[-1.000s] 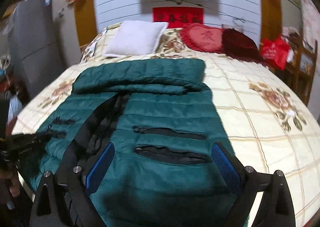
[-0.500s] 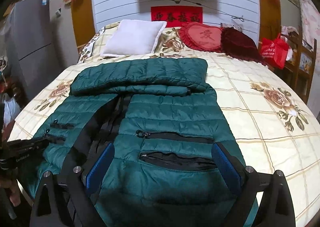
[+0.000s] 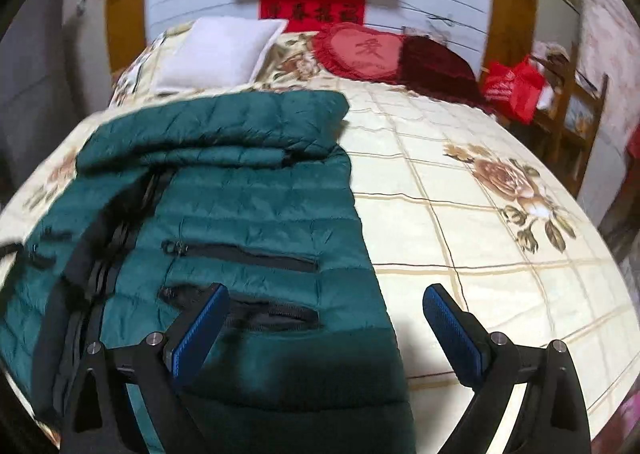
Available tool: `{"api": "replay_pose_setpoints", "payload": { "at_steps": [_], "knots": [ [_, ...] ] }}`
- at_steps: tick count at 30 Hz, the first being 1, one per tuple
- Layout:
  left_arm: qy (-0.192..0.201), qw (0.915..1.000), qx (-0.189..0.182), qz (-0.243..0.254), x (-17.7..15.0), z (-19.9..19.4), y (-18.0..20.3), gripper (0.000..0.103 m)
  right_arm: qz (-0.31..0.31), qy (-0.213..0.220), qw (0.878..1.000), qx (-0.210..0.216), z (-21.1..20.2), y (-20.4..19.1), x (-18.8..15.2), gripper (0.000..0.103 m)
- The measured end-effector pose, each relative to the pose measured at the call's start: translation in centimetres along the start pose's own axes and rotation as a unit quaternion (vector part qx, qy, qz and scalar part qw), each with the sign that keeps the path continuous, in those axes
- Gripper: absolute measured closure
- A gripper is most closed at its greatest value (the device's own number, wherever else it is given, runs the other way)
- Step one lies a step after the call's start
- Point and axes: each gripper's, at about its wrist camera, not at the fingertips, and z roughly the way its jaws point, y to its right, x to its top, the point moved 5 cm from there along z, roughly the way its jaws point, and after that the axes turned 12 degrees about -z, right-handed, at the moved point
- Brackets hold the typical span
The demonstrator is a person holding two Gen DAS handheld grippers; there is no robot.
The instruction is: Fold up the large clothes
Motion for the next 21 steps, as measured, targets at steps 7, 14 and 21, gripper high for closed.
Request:
{"api": "replay_pose_setpoints", "payload": {
  "at_steps": [7, 14, 21],
  "knots": [
    [0.044, 0.9971, 0.061, 0.011, -0.8, -2.4, -1.8, 0.08, 0.017, 0.029, 0.999, -0.003, -3.7, 2.4, -1.2, 0.007],
    [0.103, 0.9931, 0.054, 0.009, -1.7, -6.7, -1.3, 0.08, 0.032, 0.011, 0.999, -0.021, -6.3, 5.2, -4.3, 0.007],
    [0.116, 0.9921, 0.047, 0.011, -1.3, -7.9, -0.9, 0.08, 0.053, 0.02, 0.998, -0.028, -8.8, 6.3, -6.1, 0.006]
  ]
}}
